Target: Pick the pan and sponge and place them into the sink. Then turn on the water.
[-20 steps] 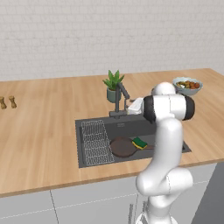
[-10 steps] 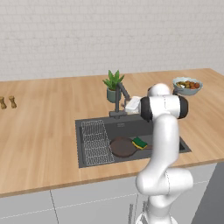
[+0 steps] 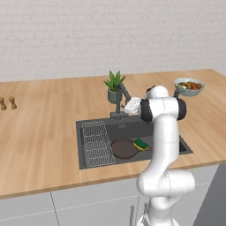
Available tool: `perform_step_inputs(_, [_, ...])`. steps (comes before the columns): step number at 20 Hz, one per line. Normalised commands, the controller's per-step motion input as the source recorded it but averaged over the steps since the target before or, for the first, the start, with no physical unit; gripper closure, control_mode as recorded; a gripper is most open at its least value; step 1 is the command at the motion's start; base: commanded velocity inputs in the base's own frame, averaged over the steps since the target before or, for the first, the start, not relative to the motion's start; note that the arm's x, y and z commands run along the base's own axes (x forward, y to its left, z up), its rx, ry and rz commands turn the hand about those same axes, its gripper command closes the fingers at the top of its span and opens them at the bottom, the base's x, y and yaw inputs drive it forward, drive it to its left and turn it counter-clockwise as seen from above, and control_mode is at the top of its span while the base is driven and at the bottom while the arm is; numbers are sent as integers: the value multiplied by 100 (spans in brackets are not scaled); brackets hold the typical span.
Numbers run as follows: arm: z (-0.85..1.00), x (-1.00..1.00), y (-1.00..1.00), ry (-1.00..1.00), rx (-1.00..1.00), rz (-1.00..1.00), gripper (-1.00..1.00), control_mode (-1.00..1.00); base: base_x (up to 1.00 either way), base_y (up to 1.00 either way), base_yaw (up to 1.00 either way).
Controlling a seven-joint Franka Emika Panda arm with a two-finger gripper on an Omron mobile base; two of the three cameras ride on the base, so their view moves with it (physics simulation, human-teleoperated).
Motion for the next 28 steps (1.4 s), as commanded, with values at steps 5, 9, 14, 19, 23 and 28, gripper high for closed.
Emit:
perform_step_inputs(5, [-1,5,0,0,0,0,100,-100,0,0,0])
perform_step_inputs(9, [0,4,0,0,0,0,100,-100,0,0,0])
perform_step_inputs(14, [0,13,0,0,0,-1,100,-100,0,0,0])
perform_step_inputs(19, [-4,7,-31,0,0,-8,100,-100,0,0,0])
perform_step_inputs(23, [-8,12,-54,0,0,-11,100,-100,0,0,0])
perform_step_inputs(28, [-19,17,-57,0,0,-12,100,-100,0,0,0])
